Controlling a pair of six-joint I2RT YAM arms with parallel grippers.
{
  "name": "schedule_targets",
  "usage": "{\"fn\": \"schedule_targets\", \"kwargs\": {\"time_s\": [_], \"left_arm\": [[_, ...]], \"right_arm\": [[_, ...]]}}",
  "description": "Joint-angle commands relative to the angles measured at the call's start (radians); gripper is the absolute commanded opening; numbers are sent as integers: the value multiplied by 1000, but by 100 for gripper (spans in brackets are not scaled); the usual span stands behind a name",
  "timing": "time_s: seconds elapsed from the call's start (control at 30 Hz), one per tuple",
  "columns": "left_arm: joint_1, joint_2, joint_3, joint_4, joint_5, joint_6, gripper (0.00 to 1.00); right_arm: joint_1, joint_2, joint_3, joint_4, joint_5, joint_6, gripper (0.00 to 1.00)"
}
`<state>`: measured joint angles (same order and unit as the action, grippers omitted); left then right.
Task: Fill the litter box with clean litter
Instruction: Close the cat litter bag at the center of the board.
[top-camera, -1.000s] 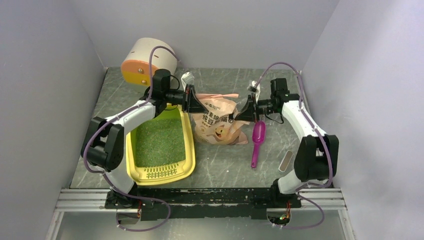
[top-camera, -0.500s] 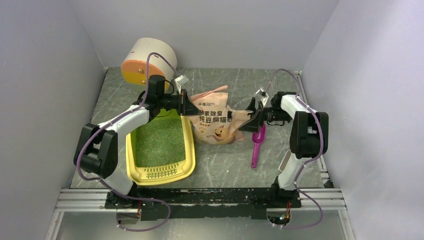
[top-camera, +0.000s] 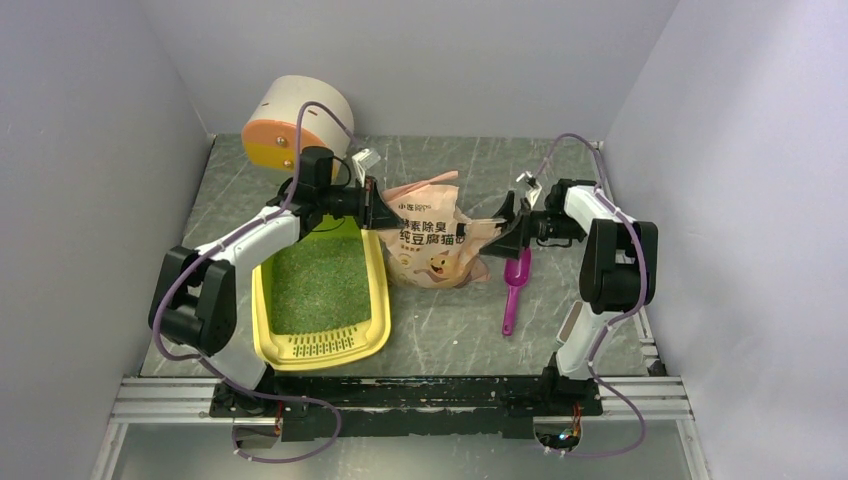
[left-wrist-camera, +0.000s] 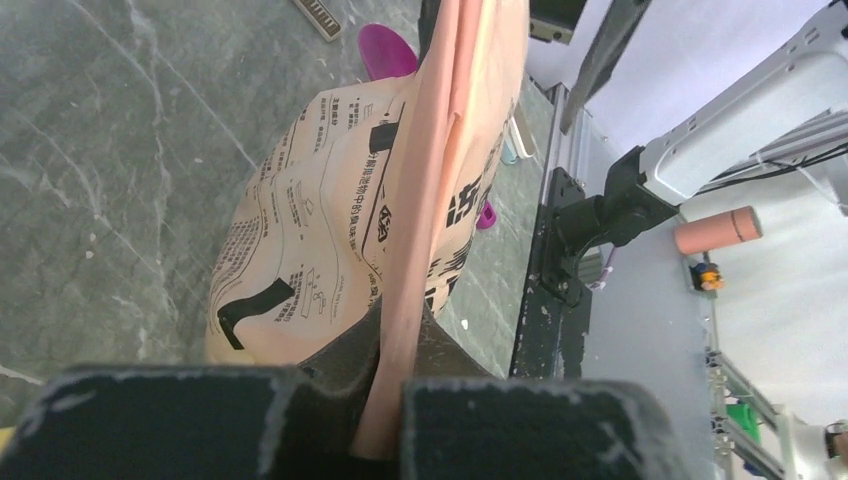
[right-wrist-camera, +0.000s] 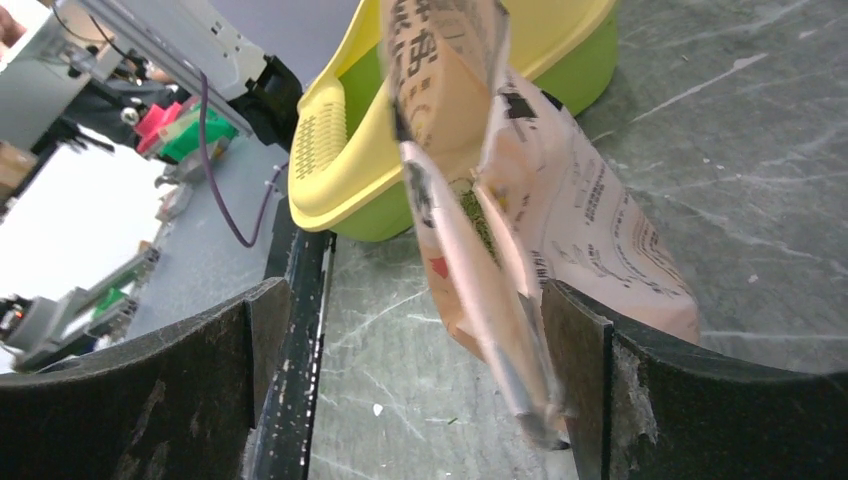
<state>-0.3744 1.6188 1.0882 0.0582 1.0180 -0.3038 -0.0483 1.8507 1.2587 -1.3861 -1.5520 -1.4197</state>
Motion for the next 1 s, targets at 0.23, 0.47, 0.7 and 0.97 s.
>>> {"fn": "schedule_targets", "kwargs": {"time_s": [0.23,0.47,0.7,0.97], "left_arm": [[-109,-82,87,-190,-118,223,5],[-109,-103,121,-265,-200,261,5],[-109,-122,80,-225,-197,247,5],[-107,-125,79,-208,-117,205,5]], "right_arm": [[-45,44,120,-6,-14,281,100],[42,-417,-197,1053,480,1519,100],[42,-628,-277,1095,783,1438,100],[34,-680,-550,1527,618,1511,100]]}}
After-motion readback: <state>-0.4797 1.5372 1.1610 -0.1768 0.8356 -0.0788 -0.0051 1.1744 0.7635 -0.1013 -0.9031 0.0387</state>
